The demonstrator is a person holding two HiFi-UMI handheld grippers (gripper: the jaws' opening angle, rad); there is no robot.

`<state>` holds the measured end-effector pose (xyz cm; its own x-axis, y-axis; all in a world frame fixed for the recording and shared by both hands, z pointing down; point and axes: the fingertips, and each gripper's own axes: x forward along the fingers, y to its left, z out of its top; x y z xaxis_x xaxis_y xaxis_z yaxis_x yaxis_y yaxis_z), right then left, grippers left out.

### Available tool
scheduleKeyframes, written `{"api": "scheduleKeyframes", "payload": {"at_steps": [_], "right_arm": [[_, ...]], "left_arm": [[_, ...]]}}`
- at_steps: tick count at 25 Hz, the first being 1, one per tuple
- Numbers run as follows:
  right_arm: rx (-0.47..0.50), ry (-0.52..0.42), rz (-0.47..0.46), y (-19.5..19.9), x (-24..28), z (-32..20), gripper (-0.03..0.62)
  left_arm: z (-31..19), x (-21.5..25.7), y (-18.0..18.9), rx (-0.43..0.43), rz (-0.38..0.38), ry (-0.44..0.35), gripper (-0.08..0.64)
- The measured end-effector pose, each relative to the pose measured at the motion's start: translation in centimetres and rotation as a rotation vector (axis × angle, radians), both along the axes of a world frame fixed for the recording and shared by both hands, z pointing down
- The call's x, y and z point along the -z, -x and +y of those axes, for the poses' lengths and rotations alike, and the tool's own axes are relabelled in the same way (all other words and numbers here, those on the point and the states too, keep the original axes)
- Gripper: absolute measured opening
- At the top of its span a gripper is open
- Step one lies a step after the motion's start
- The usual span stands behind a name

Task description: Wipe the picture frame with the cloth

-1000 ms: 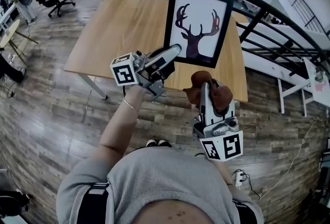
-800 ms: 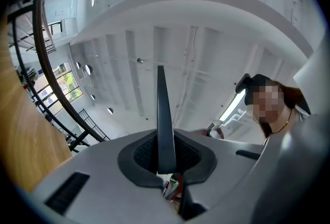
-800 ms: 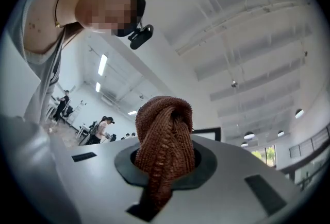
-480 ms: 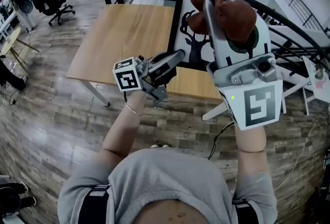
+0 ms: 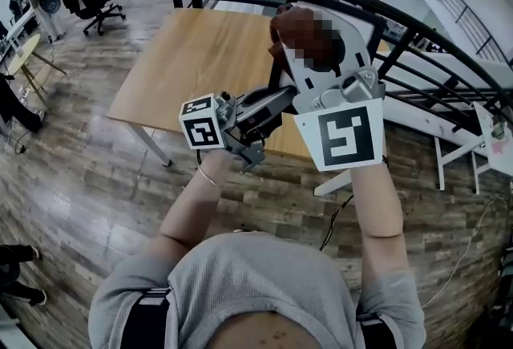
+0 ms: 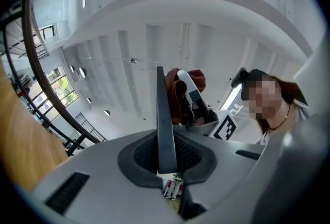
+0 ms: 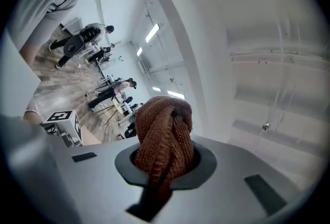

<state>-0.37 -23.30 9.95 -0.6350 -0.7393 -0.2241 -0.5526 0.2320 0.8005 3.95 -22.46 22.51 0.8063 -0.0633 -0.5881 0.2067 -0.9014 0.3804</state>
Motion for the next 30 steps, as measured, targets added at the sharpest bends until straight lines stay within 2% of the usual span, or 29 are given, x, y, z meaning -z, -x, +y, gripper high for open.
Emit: {"api": "scheduleKeyframes", "payload": {"at_steps": [6, 13, 15, 20, 27, 30], "right_arm": [[0.038, 0.14, -0.009, 0.3, -3.6, 0.1, 0.046], [0.043, 0.228, -0.051, -0.4, -6.4, 0.5, 0.046], [0.036, 0.244, -0.095, -0.5, -6.9, 0.4, 0.046], [-0.016, 0.249, -0.27, -1.5, -7.7, -0.5, 0.046], [-0.029, 0.281, -0.386, -1.8, -9.1, 0.1, 0.046], [-0.036, 0.31, -0.431, -1.9, -10.3, 0.7, 0.046]], "left_arm": [[-1.0, -0.5, 0.4, 0.015, 0.003, 0.019, 0.031], [-1.6, -0.8, -0.3, 0.013, -0.002, 0.028, 0.031], [-1.8, -1.0, -0.5, 0.01, 0.001, 0.03, 0.031], [-2.8, -1.8, -1.2, -0.003, 0.015, 0.049, 0.031], [-3.5, -2.4, -1.5, -0.007, 0.027, 0.089, 0.031], [-3.7, -2.5, -1.7, -0.015, 0.058, 0.106, 0.031]]}}
